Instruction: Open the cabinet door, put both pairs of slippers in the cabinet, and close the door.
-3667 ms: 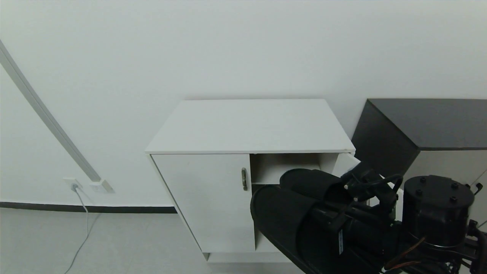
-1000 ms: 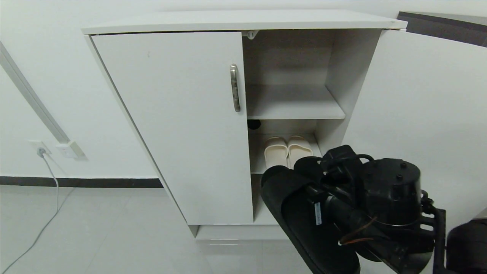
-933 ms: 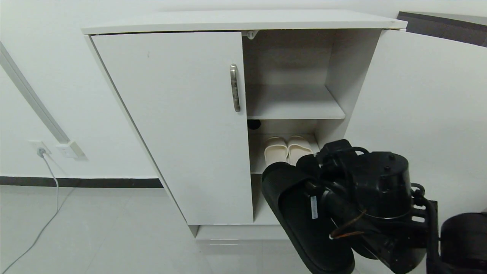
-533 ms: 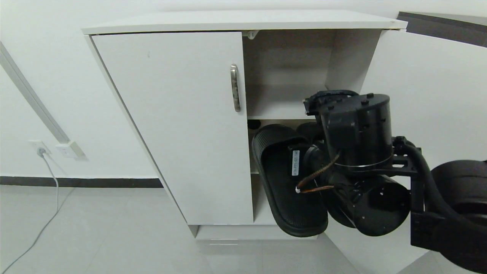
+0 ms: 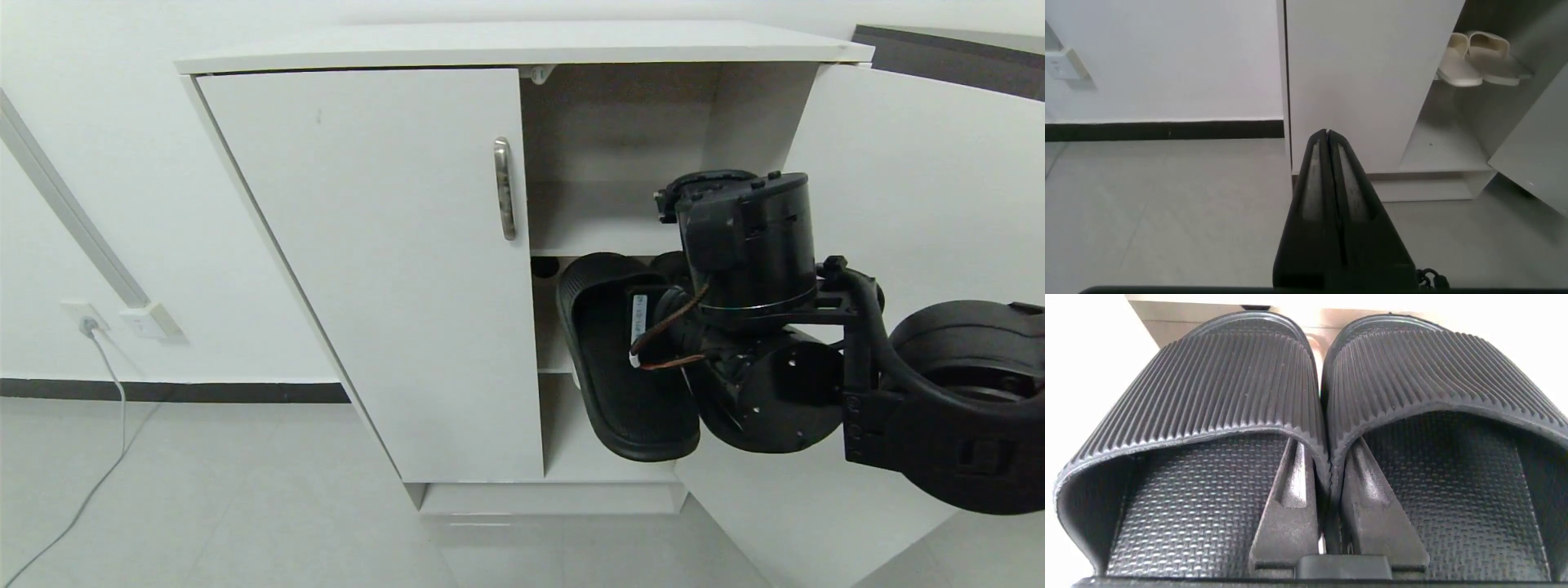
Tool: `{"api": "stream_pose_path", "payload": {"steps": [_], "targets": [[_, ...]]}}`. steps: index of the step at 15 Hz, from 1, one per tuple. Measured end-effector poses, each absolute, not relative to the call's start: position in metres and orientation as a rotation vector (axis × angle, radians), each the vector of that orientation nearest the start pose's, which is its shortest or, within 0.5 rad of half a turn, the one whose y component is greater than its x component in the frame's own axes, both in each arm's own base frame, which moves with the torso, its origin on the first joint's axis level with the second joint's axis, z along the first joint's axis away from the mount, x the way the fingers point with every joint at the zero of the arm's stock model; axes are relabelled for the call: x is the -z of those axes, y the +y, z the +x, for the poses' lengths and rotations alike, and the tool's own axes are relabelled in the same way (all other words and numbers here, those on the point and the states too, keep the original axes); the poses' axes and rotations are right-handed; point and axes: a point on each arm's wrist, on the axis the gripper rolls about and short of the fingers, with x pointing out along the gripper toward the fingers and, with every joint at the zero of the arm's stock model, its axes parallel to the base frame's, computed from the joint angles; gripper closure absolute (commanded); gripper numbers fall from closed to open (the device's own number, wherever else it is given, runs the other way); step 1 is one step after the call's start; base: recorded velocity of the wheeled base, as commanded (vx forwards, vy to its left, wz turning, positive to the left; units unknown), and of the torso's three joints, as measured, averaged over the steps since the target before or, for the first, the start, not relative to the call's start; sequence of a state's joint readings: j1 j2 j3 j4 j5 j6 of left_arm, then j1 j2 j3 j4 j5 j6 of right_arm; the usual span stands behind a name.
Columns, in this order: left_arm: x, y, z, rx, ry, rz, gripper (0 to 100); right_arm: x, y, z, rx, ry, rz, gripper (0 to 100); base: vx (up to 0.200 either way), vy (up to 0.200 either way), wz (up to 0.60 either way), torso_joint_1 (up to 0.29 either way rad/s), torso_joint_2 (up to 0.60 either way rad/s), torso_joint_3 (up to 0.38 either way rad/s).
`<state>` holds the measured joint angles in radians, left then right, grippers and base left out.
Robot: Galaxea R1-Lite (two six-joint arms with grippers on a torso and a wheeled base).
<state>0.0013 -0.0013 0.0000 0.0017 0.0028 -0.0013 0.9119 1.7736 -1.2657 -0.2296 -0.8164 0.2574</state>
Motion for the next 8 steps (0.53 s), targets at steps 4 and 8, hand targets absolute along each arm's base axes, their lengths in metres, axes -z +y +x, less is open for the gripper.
{"api": "stream_pose_path", "payload": {"steps": [4, 8], "targets": [[-0.0753, 0.0000, -0.0229, -0.004, 0.000, -0.001, 100, -0.2502, 0.2600, 0.2225, -0.066, 0.186, 0.041, 100, 0.000, 0.000, 0.00, 0.000, 0.00, 0.000], [-0.0753, 0.0001, -0.0229, -0.005, 0.000, 0.000, 100, -0.2549, 0.2604, 0.2227, -0.061, 0.174, 0.050, 100, 0.150, 0.000, 0.00, 0.001, 0.00, 0.004]]}}
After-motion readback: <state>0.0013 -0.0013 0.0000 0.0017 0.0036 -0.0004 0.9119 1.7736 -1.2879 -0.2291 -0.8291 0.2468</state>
